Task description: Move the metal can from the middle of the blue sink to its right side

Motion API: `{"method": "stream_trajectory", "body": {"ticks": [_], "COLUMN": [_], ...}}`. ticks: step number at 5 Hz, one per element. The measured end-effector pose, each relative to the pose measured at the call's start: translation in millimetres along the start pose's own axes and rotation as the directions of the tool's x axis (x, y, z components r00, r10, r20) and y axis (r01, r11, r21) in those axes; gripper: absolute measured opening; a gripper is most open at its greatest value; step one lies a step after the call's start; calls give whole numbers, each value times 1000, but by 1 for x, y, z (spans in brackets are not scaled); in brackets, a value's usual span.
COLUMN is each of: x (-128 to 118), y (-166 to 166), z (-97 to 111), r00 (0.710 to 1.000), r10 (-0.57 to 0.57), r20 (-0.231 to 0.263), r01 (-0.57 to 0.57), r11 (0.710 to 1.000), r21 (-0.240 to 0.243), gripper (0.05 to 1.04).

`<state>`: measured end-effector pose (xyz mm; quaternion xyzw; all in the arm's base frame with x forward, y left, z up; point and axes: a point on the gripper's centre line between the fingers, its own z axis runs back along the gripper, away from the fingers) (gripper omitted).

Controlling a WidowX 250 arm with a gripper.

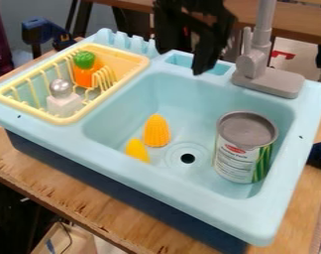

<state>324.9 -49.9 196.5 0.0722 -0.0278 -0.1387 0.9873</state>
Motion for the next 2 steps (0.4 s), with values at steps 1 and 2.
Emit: {"method": "stream_trajectory", "body": {"ticks": [1,2], "x": [-21,-44], "y": [-5,-6], "z": [29,51], "r00": [999,998], "r10": [-40,2], "r20": [33,58], "r01": [45,11], "r11": [985,978], "r21": [-168,-210], "gripper": [1001,1001]}}
